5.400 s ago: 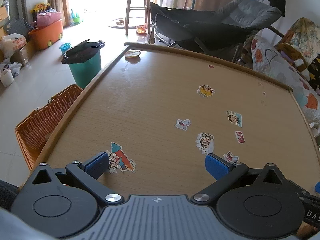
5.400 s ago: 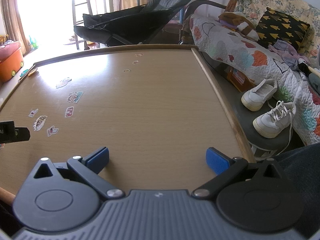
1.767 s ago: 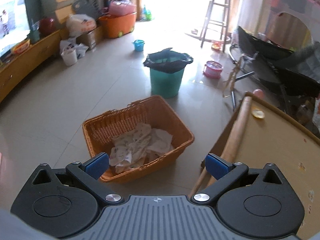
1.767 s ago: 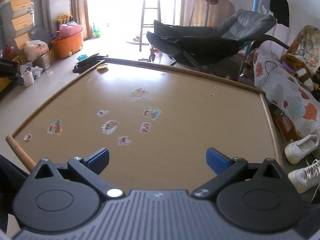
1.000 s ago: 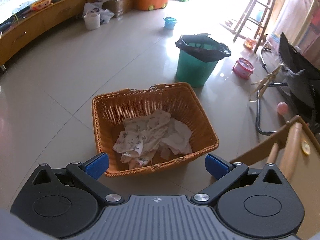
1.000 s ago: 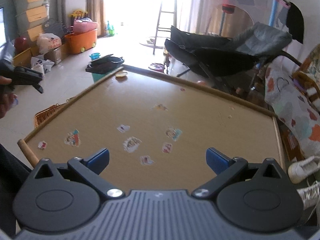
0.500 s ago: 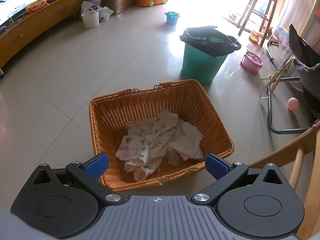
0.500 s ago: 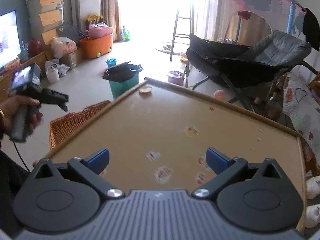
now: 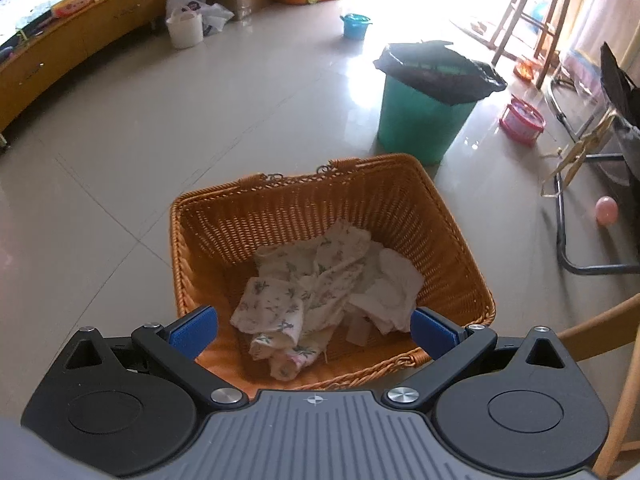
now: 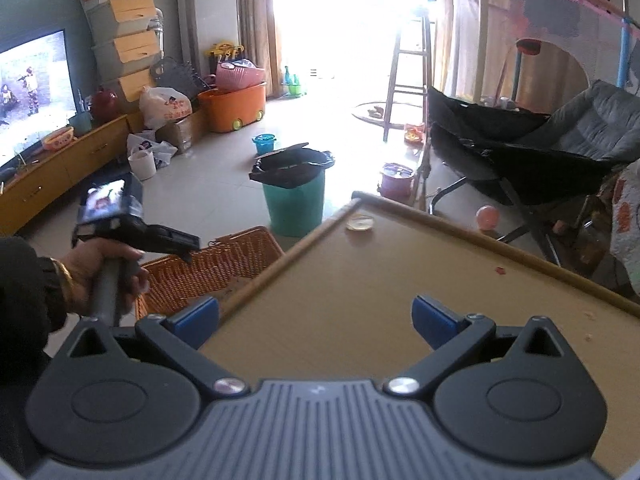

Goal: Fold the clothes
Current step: 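Move the left tool down into the wicker basket toward the floral cloth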

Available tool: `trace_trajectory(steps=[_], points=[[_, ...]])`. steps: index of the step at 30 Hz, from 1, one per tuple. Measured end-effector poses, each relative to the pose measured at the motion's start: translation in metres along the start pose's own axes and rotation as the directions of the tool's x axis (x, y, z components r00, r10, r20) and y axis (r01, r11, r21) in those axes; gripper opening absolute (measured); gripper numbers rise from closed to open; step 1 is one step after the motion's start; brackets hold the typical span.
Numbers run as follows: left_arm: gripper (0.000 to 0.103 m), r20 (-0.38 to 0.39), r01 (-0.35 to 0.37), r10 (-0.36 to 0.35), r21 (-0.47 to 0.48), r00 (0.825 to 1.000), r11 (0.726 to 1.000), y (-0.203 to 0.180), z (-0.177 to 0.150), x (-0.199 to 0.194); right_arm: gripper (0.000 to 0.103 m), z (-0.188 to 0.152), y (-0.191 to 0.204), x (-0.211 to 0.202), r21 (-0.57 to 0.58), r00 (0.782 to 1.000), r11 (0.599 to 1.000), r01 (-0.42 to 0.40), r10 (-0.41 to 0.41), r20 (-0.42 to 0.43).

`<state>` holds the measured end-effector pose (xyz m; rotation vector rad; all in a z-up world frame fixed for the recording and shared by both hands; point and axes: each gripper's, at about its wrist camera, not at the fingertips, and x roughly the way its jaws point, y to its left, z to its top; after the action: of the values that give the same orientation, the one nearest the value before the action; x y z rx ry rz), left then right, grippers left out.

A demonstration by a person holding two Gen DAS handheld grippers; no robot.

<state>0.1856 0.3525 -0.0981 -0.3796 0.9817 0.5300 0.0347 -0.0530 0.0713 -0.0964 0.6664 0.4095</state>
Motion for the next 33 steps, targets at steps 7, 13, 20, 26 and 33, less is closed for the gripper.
trace_trajectory(steps=[7,13,20,26,33], points=[[0.103,-0.007,0.014,-0.014,0.024,1.000,1.000,-0.001,0.005,0.024,0.103,0.013,0.014,0.016,-0.017,1.000,0.999,-0.029,0.029,0.006],[0.103,-0.029,0.010,-0.008,0.058,1.000,0.998,-0.002,0.008,0.050,0.103,0.020,0.021,0.027,-0.009,0.999,0.999,-0.047,0.047,0.009],[0.103,-0.095,0.007,0.004,0.115,0.995,0.993,-0.004,0.009,0.093,0.103,0.024,0.030,0.041,-0.015,0.997,0.997,-0.075,0.075,-0.007],[0.101,-0.150,0.003,0.018,0.138,0.989,0.990,0.001,0.009,0.130,0.103,0.024,0.039,0.050,-0.043,0.996,0.995,-0.092,0.092,-0.017],[0.101,-0.218,-0.008,0.034,0.118,0.975,0.993,0.011,0.003,0.167,0.103,0.021,0.047,0.062,-0.067,0.993,0.991,-0.113,0.110,-0.038]])
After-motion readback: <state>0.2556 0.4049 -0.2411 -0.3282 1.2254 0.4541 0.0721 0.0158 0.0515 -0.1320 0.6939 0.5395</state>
